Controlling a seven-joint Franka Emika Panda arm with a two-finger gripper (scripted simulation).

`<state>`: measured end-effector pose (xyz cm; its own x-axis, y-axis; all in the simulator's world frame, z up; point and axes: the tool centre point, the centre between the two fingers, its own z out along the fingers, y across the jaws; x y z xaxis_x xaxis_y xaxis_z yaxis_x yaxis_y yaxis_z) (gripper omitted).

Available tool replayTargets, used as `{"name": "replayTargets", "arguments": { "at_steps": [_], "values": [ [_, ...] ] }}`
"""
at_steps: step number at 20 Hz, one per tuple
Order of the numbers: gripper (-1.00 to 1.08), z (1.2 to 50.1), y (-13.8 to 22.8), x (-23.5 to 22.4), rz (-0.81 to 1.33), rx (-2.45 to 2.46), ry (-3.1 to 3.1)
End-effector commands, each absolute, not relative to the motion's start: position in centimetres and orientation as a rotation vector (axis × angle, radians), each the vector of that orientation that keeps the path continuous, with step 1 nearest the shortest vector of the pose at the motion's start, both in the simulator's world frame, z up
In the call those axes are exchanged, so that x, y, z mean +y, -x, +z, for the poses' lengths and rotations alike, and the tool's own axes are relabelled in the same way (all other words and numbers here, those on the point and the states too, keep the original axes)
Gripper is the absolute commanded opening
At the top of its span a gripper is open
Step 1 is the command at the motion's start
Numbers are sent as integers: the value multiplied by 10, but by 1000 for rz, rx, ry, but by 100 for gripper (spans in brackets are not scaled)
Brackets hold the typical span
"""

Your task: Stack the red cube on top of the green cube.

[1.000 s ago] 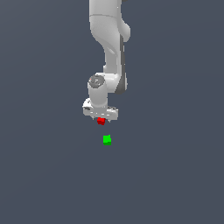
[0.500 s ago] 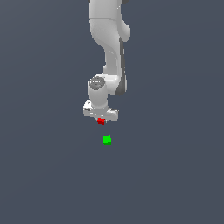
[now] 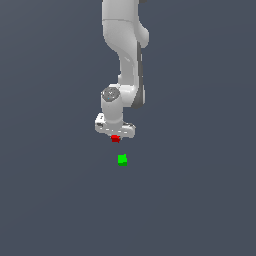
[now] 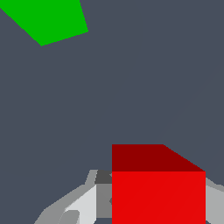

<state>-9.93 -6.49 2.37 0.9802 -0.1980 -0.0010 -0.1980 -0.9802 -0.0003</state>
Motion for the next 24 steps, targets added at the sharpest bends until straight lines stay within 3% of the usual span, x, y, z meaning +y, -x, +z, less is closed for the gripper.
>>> {"name": "replayTargets", "arguments": {
  "at_steps": [1, 15, 24],
  "values": [
    [-100, 30, 99, -65, 0, 312, 3126],
    [-100, 105, 100, -66, 0, 315, 3126],
    [-100, 120, 98, -66, 0, 315, 3126]
  ]
}}
